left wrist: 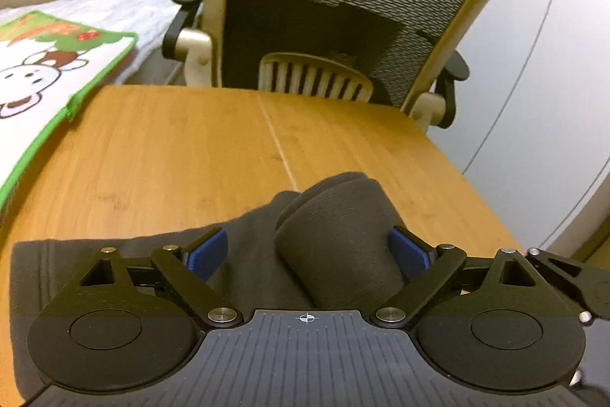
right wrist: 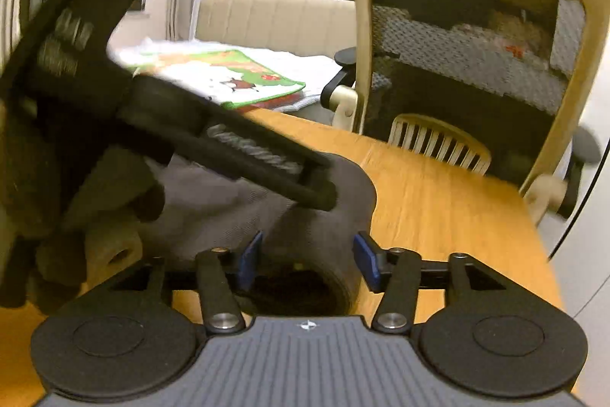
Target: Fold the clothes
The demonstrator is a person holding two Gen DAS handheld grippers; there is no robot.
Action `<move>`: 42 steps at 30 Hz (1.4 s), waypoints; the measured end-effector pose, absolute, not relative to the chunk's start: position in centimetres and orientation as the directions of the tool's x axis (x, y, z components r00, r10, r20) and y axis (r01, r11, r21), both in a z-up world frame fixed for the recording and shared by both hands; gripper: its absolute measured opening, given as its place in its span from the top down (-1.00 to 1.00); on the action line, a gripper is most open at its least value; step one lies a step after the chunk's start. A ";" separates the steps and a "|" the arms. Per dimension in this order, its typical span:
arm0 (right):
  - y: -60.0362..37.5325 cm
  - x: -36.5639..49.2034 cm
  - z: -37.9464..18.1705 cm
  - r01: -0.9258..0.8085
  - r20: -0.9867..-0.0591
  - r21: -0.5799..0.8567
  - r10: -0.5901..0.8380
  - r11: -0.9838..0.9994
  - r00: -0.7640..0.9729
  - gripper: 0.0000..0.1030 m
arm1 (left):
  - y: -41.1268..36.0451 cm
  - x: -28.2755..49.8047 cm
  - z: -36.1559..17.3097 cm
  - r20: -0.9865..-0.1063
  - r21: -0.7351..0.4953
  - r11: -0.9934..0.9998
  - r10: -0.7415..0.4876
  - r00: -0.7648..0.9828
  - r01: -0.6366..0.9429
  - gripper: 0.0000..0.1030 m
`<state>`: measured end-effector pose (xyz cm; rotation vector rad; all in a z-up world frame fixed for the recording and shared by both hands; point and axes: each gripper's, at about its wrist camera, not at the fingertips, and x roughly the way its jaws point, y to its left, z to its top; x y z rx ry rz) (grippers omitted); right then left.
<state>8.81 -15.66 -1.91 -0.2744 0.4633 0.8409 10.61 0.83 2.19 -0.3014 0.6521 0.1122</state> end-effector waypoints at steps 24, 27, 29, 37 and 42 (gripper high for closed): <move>-18.1 12.2 -3.4 -0.687 -0.513 0.275 0.707 0.673 0.487 -0.66 | 2.5 8.9 1.9 -0.606 -0.233 0.950 0.027 0.795 -0.210 -0.93; -17.6 11.8 -2.8 -0.710 -0.491 0.281 0.732 0.646 0.472 -0.66 | 3.1 8.6 1.8 -0.604 -0.249 0.944 0.023 0.797 -0.215 -0.93; -16.8 11.7 -2.9 -0.722 -0.500 0.269 0.733 0.638 0.461 -0.66 | 3.6 8.3 1.7 -0.605 -0.265 0.938 0.020 0.796 -0.225 -0.94; -13.7 9.9 -2.1 -0.759 -0.453 0.138 0.722 0.637 0.523 -0.59 | 5.7 6.5 1.7 -0.623 -0.250 0.926 0.071 0.779 -0.284 -0.95; -13.6 9.4 -1.3 -0.778 -0.440 0.150 0.746 0.610 0.500 -0.58 | 6.7 6.0 1.5 -0.629 -0.251 0.917 0.088 0.772 -0.310 -0.95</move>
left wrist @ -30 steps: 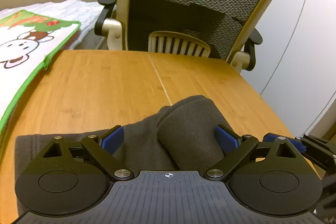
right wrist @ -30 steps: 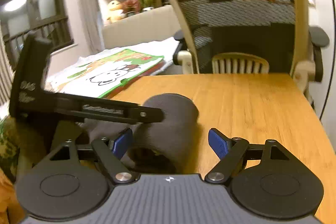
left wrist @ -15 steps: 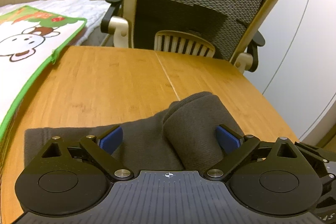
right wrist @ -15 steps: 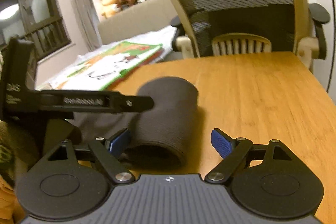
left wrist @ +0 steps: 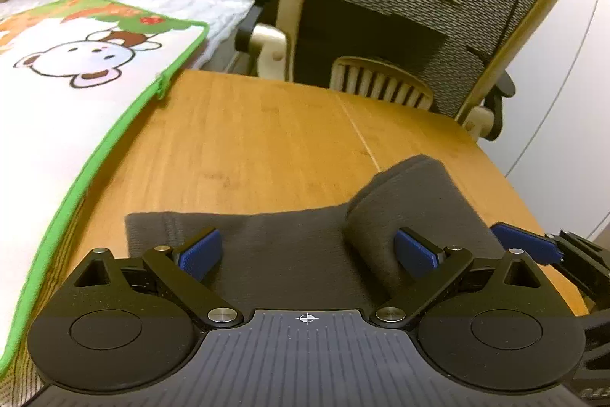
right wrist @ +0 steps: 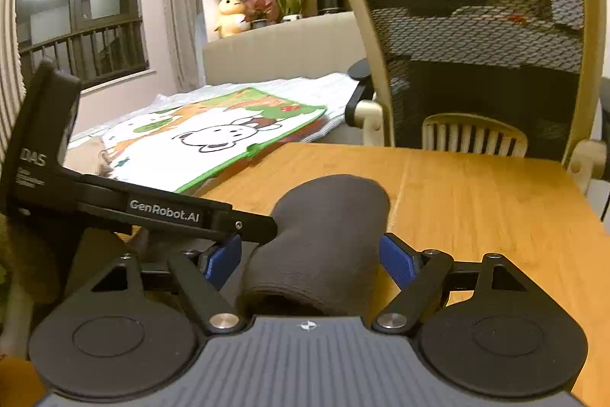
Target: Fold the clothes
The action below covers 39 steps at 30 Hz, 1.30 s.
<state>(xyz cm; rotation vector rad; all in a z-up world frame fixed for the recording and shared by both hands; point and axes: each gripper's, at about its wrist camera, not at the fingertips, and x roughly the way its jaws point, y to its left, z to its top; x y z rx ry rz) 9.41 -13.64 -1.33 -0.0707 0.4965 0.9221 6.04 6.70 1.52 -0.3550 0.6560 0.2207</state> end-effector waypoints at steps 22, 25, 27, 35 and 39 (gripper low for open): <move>-10.0 6.0 -1.3 -0.818 -0.476 -0.055 0.705 0.573 0.526 -0.14 | 5.8 5.5 4.9 -0.571 -0.231 0.930 0.109 0.814 -0.286 -0.93; -9.9 5.9 -1.0 -0.833 -0.478 -0.026 0.725 0.553 0.496 -0.29 | 6.0 5.6 3.9 -0.596 -0.178 0.934 0.149 0.789 -0.311 -0.95; -10.8 6.5 -0.7 -0.838 -0.477 0.062 0.754 0.543 0.453 -0.61 | 6.9 5.3 3.2 -0.603 -0.182 0.922 0.170 0.780 -0.341 -0.95; -10.7 9.1 -2.5 -0.785 -0.497 0.262 0.776 0.561 0.388 -0.85 | 8.0 4.6 2.9 -0.605 -0.192 0.909 0.186 0.774 -0.369 -0.95; -9.8 8.7 -3.0 -0.791 -0.464 0.220 0.775 0.570 0.429 -0.37 | 7.9 4.7 3.0 -0.610 -0.189 0.906 0.193 0.768 -0.378 -0.95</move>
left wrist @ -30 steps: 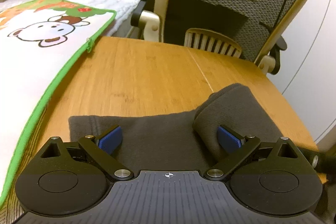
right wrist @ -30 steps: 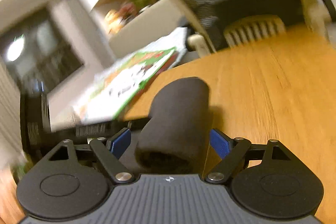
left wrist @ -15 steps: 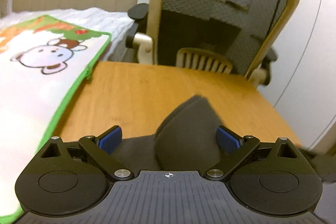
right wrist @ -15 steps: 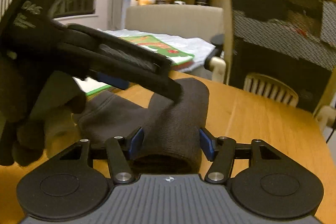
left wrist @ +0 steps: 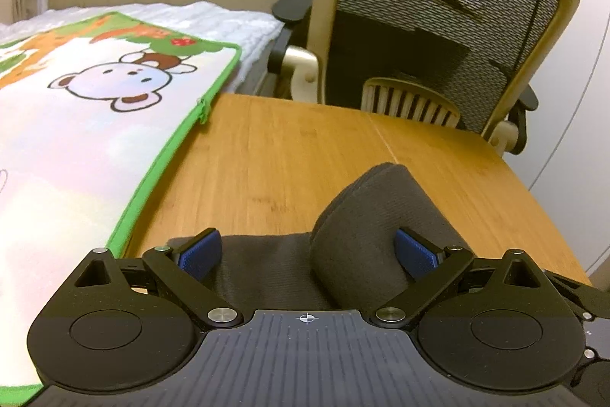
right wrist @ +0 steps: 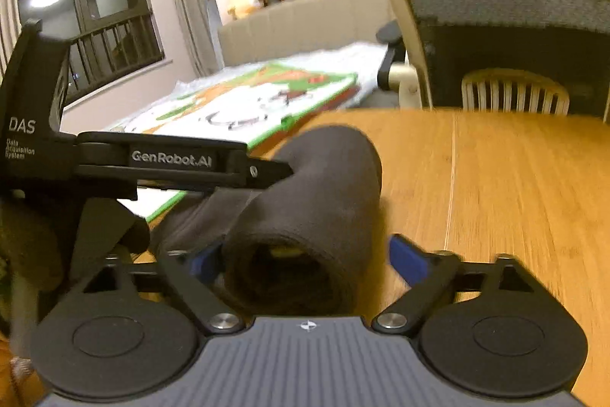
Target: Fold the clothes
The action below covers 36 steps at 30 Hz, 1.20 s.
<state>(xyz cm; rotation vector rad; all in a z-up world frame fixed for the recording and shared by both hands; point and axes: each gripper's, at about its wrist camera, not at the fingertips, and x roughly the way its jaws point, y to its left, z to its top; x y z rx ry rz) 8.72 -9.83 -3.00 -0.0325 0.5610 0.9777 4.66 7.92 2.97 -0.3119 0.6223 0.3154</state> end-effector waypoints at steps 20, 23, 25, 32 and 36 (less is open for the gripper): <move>-10.0 5.3 -1.3 -0.817 -0.461 -0.199 0.683 0.542 0.566 0.10 | 5.7 4.6 5.2 -0.555 -0.226 0.924 0.139 0.820 -0.310 -0.93; -9.2 4.9 -1.4 -0.817 -0.461 -0.230 0.680 0.529 0.570 0.10 | 6.0 4.2 5.4 -0.546 -0.234 0.923 0.137 0.826 -0.307 -0.93; -8.8 4.6 -1.4 -0.816 -0.462 -0.245 0.677 0.523 0.573 0.09 | 6.1 4.0 5.4 -0.542 -0.243 0.922 0.128 0.831 -0.301 -0.93; -7.5 2.9 -1.5 -0.822 -0.457 -0.321 0.683 0.471 0.570 0.06 | 6.9 3.6 4.6 -0.547 -0.263 0.918 0.112 0.830 -0.298 -0.94; -7.8 3.3 -1.1 -0.847 -0.469 -0.260 0.706 0.463 0.531 -0.11 | 7.4 3.5 3.7 -0.566 -0.220 0.923 0.143 0.812 -0.316 -0.95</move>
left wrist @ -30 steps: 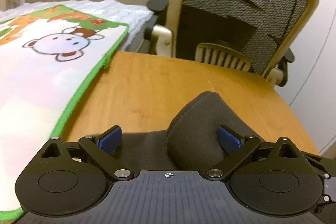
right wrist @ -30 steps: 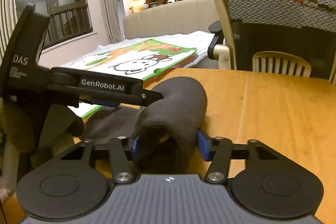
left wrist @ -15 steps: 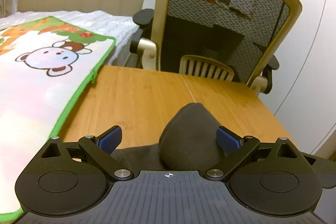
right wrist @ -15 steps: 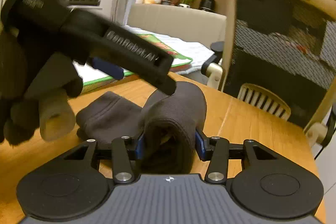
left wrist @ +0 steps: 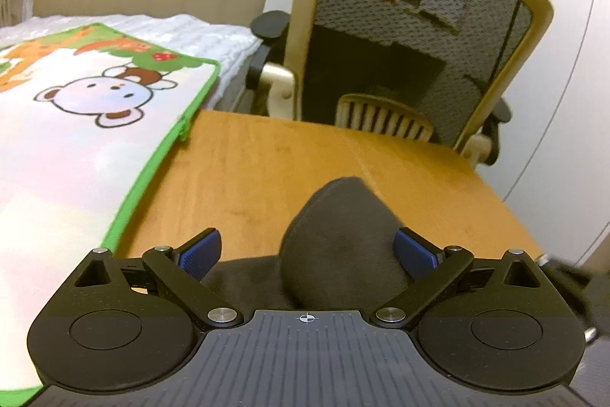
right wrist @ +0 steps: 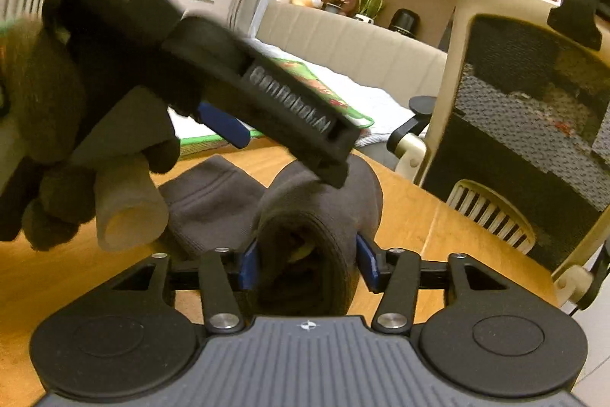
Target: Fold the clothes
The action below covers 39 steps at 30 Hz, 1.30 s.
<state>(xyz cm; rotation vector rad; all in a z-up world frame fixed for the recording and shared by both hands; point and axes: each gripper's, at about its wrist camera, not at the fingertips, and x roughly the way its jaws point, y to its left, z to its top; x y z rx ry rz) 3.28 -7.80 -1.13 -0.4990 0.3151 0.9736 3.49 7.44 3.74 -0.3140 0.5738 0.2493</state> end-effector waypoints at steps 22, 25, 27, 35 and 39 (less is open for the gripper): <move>-11.7 12.1 -1.5 -0.737 -0.457 0.405 0.818 0.542 0.350 0.23 | 11.0 2.2 4.3 -0.573 -0.314 0.844 0.197 0.796 -0.435 -0.94; -12.1 11.4 0.1 -0.788 -0.472 0.212 0.767 0.578 0.436 0.24 | 10.5 2.9 4.9 -0.562 -0.327 0.854 0.169 0.810 -0.405 -0.94; -11.8 10.4 1.0 -0.816 -0.480 0.046 0.729 0.576 0.488 0.25 | 9.9 3.6 5.2 -0.555 -0.334 0.866 0.139 0.820 -0.372 -0.94; -7.7 3.2 -0.4 -0.809 -0.463 -0.495 0.692 0.316 0.554 0.27 | 7.3 5.4 4.9 -0.571 -0.213 0.926 0.140 0.809 -0.311 -0.96; -8.3 4.4 0.4 -0.878 -0.490 -0.322 0.731 0.354 0.475 -0.56 | 9.3 4.0 2.9 -0.578 -0.227 0.914 0.151 0.802 -0.336 -0.96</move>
